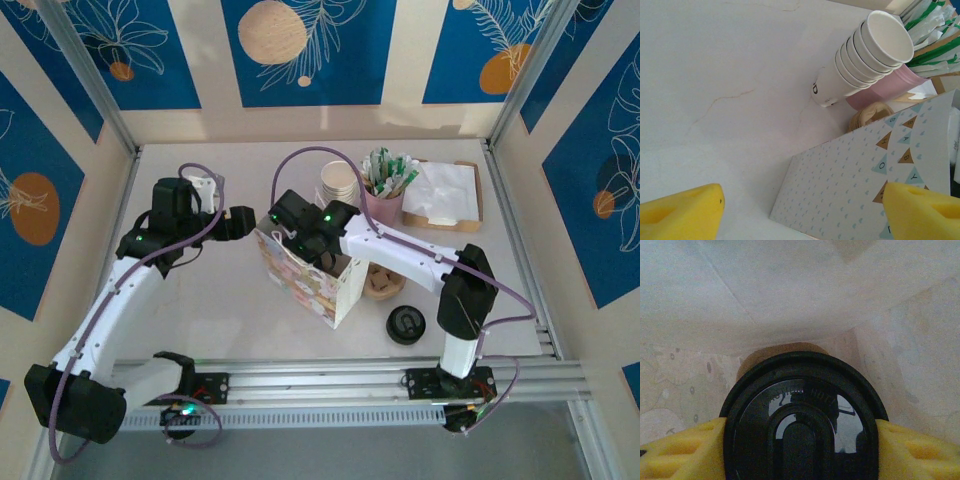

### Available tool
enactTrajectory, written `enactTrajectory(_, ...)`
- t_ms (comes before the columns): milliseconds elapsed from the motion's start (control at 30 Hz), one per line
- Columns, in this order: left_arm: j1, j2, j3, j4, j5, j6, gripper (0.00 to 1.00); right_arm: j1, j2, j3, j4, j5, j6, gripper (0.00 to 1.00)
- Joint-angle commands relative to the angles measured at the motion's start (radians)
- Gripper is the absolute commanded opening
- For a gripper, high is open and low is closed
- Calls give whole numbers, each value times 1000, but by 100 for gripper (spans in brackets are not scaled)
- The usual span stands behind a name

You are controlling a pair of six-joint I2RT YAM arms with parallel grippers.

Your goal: Pack the takeout coffee

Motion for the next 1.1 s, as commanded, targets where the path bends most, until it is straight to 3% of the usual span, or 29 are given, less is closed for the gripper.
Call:
enactTrajectory(0,6,-1,17,-7,19,-7,83,5,20,-48,-49,-20,31,47)
enactTrajectory(267,6,2,16,-7,19,-8,83,16,-35,22,-53,9,13,47)
enactTrajectory(500,6,3,16,-5,22,-8,83,25,-111,-61,103,4,8,47)
enactTrajectory(1067,5,5,17,-5,25,-8,83,13,9,-83,26,-5,19,47)
